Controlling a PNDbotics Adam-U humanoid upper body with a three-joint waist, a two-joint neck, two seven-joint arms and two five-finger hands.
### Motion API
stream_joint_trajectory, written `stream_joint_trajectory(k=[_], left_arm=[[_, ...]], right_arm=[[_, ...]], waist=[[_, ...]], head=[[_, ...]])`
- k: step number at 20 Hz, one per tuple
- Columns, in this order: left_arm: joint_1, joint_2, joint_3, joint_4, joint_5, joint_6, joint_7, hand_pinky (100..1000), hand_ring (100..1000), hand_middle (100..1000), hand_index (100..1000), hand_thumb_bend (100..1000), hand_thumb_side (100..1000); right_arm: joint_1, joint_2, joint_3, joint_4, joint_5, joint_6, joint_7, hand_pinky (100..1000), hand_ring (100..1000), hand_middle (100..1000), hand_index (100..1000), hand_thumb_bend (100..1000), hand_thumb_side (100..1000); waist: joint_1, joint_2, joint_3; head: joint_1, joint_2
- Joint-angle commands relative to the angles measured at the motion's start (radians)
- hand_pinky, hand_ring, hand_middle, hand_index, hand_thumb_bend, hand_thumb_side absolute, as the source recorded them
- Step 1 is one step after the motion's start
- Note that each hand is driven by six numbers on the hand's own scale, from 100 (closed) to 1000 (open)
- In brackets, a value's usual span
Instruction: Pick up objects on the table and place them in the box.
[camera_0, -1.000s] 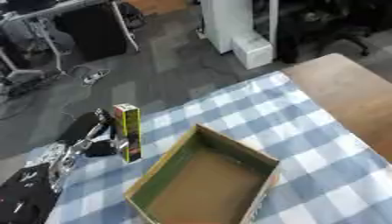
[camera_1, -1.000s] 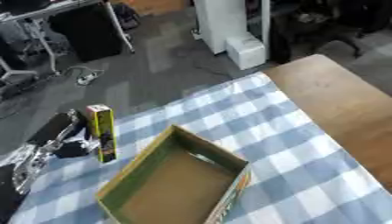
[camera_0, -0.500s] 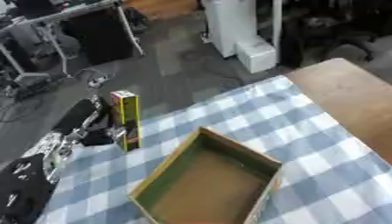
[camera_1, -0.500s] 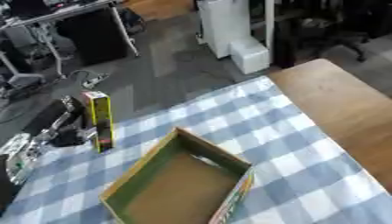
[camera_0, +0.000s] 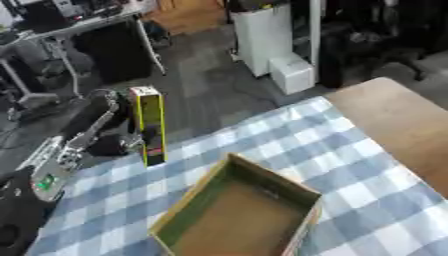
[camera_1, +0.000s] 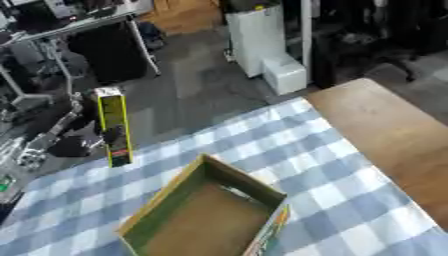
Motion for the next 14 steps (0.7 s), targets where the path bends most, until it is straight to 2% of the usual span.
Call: stream_joint_trajectory(k=[1,9,14], left_arm=[[-0.005,0.069,-0.046,-0.110,0.118,0.019,-0.066,100,100,100,223,292,853],[0.009,0.132,-0.162,-0.334,0.317,0.091,-0.190,100,100,100,234,295,848],[-0.002,0.141,-0.205,-0.434,0.425,0.138,-0.251,100,100,100,240,299,845]], right_arm=[[-0.001,-0.033,-0.009,-0.013,0.002,-0.010,0.007,447,402,408,643,100,1000],[0.007,-0.035,-0.005,-0.013,0.001,-0.021,0.023,447,403,408,641,100,1000],[0.006,-0.038,-0.006,-0.013,-0.006,-0.022,0.022,446,403,409,641,100,1000]], waist=[[-0.017,-0.017,0.002],[-0.016,-0.018,-0.001],[-0.015,-0.022,-0.004]], head=[[-0.015,-0.013],[-0.015,-0.002],[-0.009,-0.002]])
